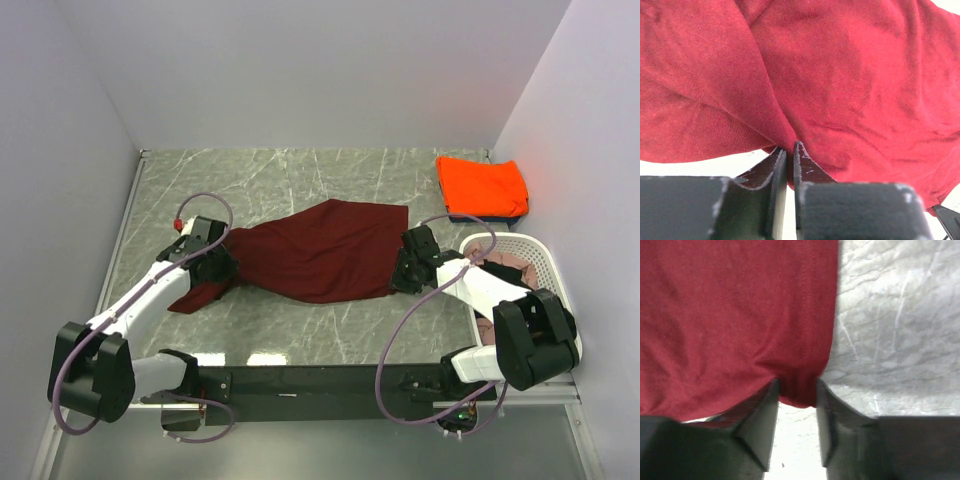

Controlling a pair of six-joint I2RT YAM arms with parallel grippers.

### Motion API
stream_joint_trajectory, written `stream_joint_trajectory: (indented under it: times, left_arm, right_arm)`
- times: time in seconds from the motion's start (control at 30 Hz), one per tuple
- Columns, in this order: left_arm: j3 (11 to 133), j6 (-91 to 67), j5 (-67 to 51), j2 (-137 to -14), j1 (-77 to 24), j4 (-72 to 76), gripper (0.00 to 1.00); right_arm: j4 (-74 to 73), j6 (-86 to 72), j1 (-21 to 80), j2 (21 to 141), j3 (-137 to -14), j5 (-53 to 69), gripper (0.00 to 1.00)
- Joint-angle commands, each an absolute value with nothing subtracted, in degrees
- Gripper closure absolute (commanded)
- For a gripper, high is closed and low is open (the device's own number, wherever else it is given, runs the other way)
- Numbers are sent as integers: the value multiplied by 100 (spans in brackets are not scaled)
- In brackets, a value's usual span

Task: Fold and stack the t-shirts
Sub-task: Flatten the tshirt out

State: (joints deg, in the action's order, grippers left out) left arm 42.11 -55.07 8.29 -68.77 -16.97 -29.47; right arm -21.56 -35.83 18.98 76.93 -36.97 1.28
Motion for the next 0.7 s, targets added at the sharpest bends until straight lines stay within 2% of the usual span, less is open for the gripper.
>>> stream_joint_trajectory:
  times: [0.0,0.07,0.1,0.23,0.4,0.53,0.67]
  left_arm:
    - [4421,-5449,1028,-6654,-1731,-3163,90]
    - [4421,-5441,1046,-6522,-1723,-3278,92]
    - [4447,-5432,1089,-6452,-1723,-3348,94]
    - [4579,-5318,1343,-6109,-1723,-4075,95]
    - [4956,-5063,1652,-5792,-1705,-4597,90]
    - [5614,-4493,1530,-6484,-1626,-4211,87]
    - [6888,-4017,1406,-8439,-1547,-3938,88]
  right_arm:
    - [-2021,-3551,1854,7542,-3727,299,73]
    - [-2214,-3516,1837,7410,-3700,264,89]
    - [-2467,-3490,1811,7218,-3700,238,99]
    - [-3345,-3296,1521,6514,-3866,79,100]
    - [-4236,-2892,1187,6003,-4481,78,100]
    - [-4237,-2751,959,6879,-5682,412,98]
    - [-3921,-2672,853,8312,-6967,343,97]
